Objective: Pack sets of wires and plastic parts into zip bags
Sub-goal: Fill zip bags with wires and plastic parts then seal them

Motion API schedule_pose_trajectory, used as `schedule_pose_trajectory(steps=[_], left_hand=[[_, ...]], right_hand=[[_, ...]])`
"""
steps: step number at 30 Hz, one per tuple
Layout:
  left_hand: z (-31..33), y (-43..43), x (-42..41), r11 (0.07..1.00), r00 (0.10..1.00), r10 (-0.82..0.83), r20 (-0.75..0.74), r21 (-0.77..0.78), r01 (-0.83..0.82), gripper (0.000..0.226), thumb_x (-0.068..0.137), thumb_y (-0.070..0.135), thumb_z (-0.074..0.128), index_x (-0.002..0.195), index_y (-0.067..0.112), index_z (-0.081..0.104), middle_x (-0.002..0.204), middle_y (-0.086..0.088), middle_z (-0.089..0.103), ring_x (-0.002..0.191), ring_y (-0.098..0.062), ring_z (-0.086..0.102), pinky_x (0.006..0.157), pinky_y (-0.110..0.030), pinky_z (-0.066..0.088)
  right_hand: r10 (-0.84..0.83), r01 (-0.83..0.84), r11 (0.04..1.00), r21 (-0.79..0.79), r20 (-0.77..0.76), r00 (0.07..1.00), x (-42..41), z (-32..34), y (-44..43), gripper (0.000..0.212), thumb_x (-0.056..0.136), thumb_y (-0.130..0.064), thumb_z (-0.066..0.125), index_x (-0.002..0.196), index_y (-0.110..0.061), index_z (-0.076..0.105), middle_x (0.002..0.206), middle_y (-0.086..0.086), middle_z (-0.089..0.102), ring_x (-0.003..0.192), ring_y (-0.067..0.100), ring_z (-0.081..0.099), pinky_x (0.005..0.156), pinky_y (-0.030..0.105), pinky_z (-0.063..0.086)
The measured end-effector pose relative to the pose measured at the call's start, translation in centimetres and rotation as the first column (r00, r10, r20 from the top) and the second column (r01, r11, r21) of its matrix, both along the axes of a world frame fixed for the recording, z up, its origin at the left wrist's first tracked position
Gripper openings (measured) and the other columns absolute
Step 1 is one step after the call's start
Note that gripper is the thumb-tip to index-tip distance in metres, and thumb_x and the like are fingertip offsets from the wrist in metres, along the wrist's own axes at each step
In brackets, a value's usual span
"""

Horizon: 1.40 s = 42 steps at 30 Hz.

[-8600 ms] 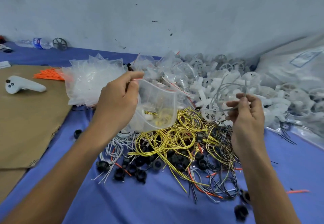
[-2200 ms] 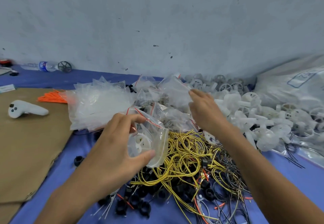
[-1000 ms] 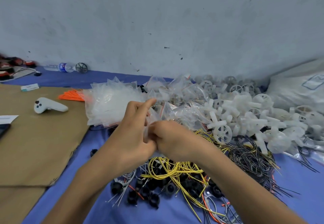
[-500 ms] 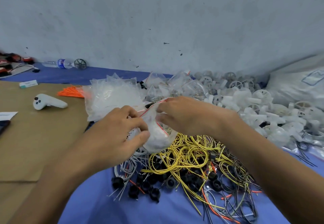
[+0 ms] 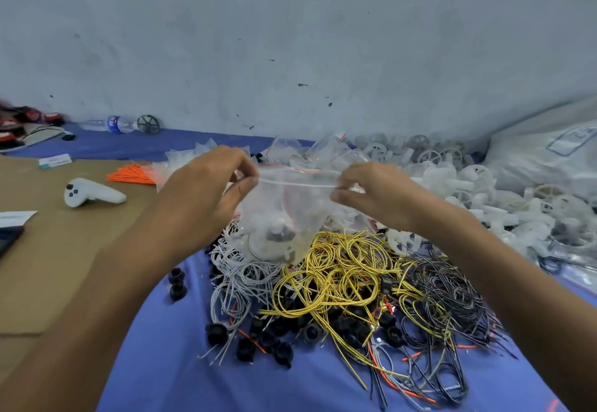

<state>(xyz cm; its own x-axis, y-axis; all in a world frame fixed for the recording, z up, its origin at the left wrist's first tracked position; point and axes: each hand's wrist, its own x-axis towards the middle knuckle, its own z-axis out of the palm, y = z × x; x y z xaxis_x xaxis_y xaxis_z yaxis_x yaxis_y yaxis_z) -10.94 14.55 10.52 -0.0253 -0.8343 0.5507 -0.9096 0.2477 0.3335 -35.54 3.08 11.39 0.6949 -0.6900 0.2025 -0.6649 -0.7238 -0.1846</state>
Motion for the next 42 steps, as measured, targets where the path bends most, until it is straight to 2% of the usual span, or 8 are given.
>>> schedule_pose_trajectory(steps=[4,9,14,17,24,29,33,42], left_hand=[[2.3,1.3,0.6,0.989,0.975,-0.055,-0.215,-0.145,0.024,0.005,0.091,0.042,0.063,0.092,0.038,0.06,0.086,0.018,0.061,0.07,0.004,0.056,0.06,-0.003,0.037],[2.6,3.8,0.1,0.97,0.913,-0.227,-0.338,-0.167,0.179,0.013,0.088,0.053,0.061,0.097,0.044,0.064,0.092,0.014,0.066,0.078,-0.009,0.061,0.072,-0.013,0.046],[-2.7,6.4,-2.1,0.974,0.902,-0.221,-0.371,-0.029,0.226,0.012,0.092,0.043,0.06,0.1,0.038,0.068,0.09,0.019,0.068,0.076,0.007,0.061,0.067,-0.003,0.042],[-5.5,7.1,-3.3,0.972,0.858,-0.195,-0.475,0.024,0.234,0.015,0.088,0.039,0.061,0.1,0.039,0.069,0.096,0.013,0.071,0.085,-0.004,0.066,0.076,-0.018,0.05],[-6.3,6.5,-4.5,0.99,0.752,-0.141,-0.644,-0.074,0.122,0.029,0.082,0.032,0.076,0.103,0.039,0.058,0.085,0.002,0.071,0.065,-0.022,0.057,0.056,-0.024,0.047],[-5.9,6.4,-5.5,0.991,0.8,-0.133,-0.585,-0.096,0.094,0.032,0.084,0.032,0.076,0.101,0.039,0.05,0.083,0.006,0.071,0.057,-0.017,0.041,0.053,-0.021,0.039],[-5.9,6.7,-5.9,0.989,0.826,-0.145,-0.545,-0.091,0.114,0.031,0.083,0.038,0.069,0.104,0.035,0.047,0.09,0.008,0.073,0.059,-0.021,0.041,0.056,-0.034,0.04],[-6.2,7.1,-5.7,0.991,0.819,-0.135,-0.557,-0.091,0.102,0.031,0.082,0.036,0.07,0.104,0.034,0.048,0.088,0.006,0.072,0.059,-0.019,0.043,0.055,-0.03,0.042]], right_hand=[[0.042,-0.105,0.986,0.132,0.409,0.912,-1.8,3.1,2.3,0.036,0.081,-0.059,0.061,0.08,-0.024,0.069,0.06,-0.008,0.06,0.045,0.001,0.042,0.045,0.014,0.034],[0.142,-0.278,0.95,0.141,0.6,0.787,-4.4,4.1,5.1,0.032,0.087,-0.048,0.068,0.079,-0.017,0.069,0.057,-0.005,0.048,0.051,0.004,0.037,0.047,0.014,0.029],[0.106,-0.279,0.922,0.269,0.519,0.848,-7.1,0.0,7.0,0.029,0.085,-0.043,0.069,0.074,-0.015,0.067,0.068,0.009,0.06,0.06,0.021,0.052,0.055,0.031,0.044],[0.04,-0.246,0.899,0.362,0.492,0.869,-8.0,-2.1,8.1,0.031,0.085,-0.048,0.069,0.078,-0.018,0.072,0.076,0.008,0.065,0.071,0.028,0.061,0.064,0.043,0.049],[0.013,-0.146,0.948,0.284,0.421,0.907,-7.5,-1.4,8.6,0.034,0.08,-0.061,0.065,0.082,-0.027,0.068,0.087,-0.001,0.063,0.081,0.018,0.061,0.075,0.044,0.05],[0.124,-0.143,0.988,0.05,0.275,0.953,-3.3,0.8,10.7,0.048,0.083,-0.074,0.05,0.116,-0.041,0.059,0.114,-0.025,0.058,0.113,-0.001,0.051,0.093,0.017,0.04],[0.174,-0.171,0.984,-0.059,0.051,0.984,0.7,0.5,11.7,0.031,0.092,-0.058,0.047,0.11,-0.037,0.06,0.104,-0.017,0.059,0.102,0.005,0.051,0.089,0.029,0.042],[0.172,-0.171,0.985,-0.021,0.087,0.981,1.7,0.0,12.2,0.014,0.093,-0.041,0.051,0.094,-0.029,0.058,0.09,-0.01,0.059,0.088,0.013,0.056,0.077,0.038,0.048]])
